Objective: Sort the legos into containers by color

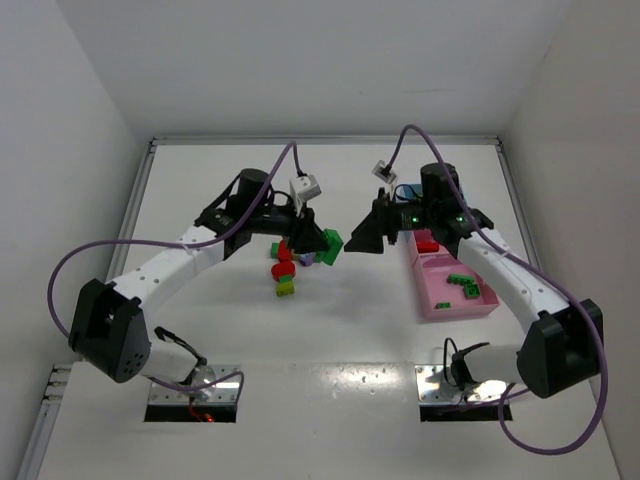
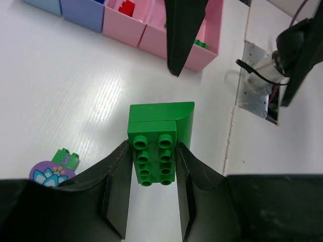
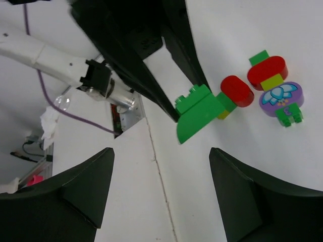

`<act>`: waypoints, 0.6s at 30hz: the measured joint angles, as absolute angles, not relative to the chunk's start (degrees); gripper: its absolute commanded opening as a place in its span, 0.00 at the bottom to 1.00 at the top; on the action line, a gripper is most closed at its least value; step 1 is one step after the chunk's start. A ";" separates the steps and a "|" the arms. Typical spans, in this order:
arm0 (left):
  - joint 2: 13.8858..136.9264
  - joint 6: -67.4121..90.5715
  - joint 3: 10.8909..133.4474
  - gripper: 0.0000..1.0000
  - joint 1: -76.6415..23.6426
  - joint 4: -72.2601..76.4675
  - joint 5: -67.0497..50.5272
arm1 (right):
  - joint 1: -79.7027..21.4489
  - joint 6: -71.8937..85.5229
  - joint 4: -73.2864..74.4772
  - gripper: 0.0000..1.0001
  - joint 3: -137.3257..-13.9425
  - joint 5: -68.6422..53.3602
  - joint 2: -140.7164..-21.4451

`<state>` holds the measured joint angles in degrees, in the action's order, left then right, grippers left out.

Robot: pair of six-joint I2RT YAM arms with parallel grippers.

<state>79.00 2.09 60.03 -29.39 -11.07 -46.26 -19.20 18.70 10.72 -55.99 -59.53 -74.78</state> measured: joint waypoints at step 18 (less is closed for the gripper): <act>80.14 3.20 62.15 0.05 -30.81 -10.66 -44.12 | -19.77 17.04 11.49 0.62 -56.34 -51.46 -78.67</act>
<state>80.14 3.20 62.15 -30.81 -10.66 -44.12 -19.77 17.04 11.49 -56.34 -51.46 -78.67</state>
